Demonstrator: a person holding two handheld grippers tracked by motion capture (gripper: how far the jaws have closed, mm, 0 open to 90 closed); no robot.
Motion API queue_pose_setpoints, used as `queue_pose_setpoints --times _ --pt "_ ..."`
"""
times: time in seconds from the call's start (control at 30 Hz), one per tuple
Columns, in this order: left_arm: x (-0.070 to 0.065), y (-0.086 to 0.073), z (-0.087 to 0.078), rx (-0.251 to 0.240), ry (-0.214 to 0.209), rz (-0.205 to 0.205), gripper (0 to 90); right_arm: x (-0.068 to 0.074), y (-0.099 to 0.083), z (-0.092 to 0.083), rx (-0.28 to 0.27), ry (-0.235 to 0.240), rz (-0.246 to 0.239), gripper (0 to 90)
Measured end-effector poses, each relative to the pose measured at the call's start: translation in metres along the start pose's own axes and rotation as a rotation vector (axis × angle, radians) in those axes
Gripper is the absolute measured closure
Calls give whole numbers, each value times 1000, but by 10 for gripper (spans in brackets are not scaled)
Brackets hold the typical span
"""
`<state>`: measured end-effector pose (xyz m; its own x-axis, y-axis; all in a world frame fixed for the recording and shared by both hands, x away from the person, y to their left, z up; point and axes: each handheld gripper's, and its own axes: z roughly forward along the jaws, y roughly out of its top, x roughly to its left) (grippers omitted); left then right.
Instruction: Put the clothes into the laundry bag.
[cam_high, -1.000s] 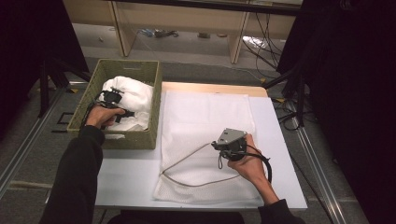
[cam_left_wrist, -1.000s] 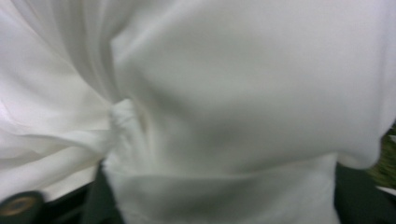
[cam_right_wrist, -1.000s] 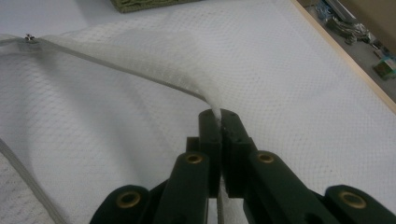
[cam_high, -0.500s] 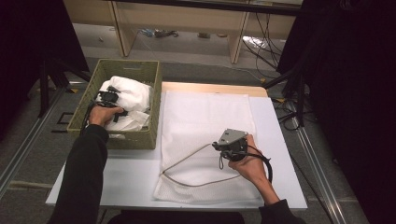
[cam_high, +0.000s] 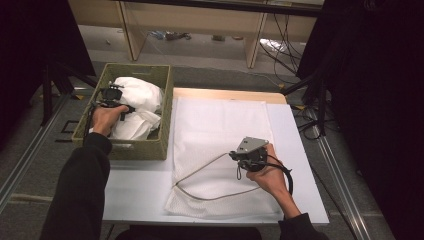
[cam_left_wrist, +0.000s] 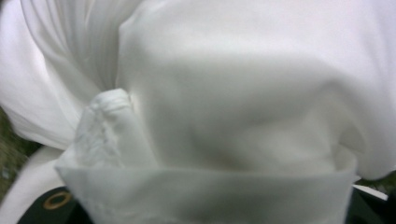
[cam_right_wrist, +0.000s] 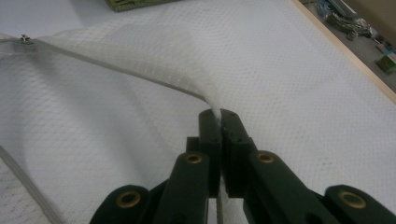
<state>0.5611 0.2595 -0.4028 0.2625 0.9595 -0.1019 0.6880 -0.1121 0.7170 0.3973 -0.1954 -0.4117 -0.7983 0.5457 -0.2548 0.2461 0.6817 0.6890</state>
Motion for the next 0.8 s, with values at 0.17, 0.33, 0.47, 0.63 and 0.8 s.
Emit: queue_pose_setpoints --times 0.17,0.33,0.47,0.63,0.8 --pt "-7 19 -26 -93 -38 -37 585 1 0 0 1 0 -3 894" --pt "-10 35 -56 -134 -82 -16 584 -1 0 0 3 3 -15 894" --pt "-16 47 -77 -211 -107 -45 582 0 0 1 -2 -4 -8 894" --pt "-21 58 -96 -225 -133 -38 581 0 1 0 -2 -5 -1 894" --pt "-27 64 -113 -239 -169 -35 582 -2 1 2 -12 -2 -34 895"
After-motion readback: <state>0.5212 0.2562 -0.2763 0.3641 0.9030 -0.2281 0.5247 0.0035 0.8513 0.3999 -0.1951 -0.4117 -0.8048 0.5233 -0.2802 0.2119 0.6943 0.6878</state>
